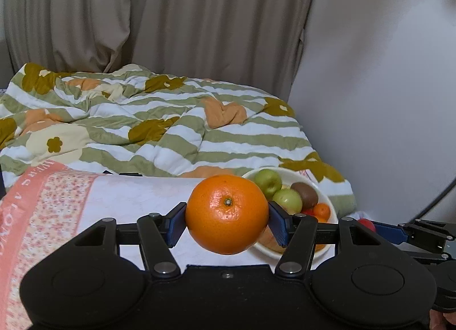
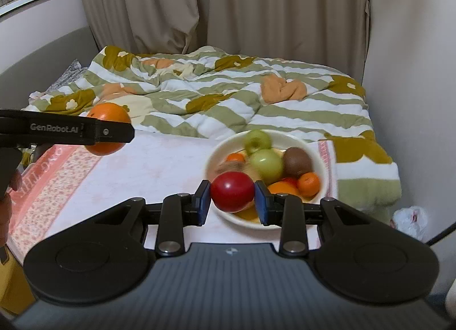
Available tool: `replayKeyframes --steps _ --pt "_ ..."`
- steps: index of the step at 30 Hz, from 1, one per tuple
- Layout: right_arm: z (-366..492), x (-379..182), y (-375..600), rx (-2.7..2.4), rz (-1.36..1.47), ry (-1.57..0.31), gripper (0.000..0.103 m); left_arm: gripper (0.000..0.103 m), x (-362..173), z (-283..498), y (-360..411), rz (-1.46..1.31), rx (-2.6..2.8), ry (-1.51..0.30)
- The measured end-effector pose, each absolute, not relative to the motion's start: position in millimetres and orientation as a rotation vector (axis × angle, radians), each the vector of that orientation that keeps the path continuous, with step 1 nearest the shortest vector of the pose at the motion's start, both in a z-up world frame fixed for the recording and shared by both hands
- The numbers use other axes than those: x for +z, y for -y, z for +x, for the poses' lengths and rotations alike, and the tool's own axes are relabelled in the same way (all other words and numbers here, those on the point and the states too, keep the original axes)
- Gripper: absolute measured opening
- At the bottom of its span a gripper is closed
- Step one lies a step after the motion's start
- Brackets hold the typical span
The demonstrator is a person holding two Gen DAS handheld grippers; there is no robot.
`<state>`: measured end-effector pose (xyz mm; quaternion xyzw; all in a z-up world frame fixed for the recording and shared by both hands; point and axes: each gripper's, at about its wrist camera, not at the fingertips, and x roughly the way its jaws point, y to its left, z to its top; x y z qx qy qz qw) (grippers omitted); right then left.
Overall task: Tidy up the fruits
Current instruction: 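Carry the orange and red tomato into the white bowl and release both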
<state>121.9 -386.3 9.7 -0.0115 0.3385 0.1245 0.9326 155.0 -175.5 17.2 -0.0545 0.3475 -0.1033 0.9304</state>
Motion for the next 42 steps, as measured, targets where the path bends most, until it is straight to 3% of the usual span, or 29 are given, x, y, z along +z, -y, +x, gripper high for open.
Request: replayKeyframes --steps 11,36,38,40,42 --pt "189.3 -11.0 435.0 0.268 -0.026 -0.717 0.048 0.064 -10.2 205.2 220.9 -0.142 -0.159 -0.759" --pt "269.9 -59.5 431.1 0.223 -0.012 -0.800 0.048 0.064 -74.7 307.5 252.5 -0.004 -0.245 -0.896" --pt "270.5 -60.0 431.8 0.215 -0.008 -0.799 0.048 0.070 -75.5 306.9 252.3 0.000 -0.254 -0.890" --pt "271.6 -59.5 432.3 0.211 -0.001 -0.798 0.048 0.096 -69.9 303.1 251.5 0.012 -0.252 -0.853" --pt "272.4 -58.6 432.6 0.209 0.002 -0.796 0.048 0.099 -63.6 299.6 249.0 0.016 -0.249 -0.820"
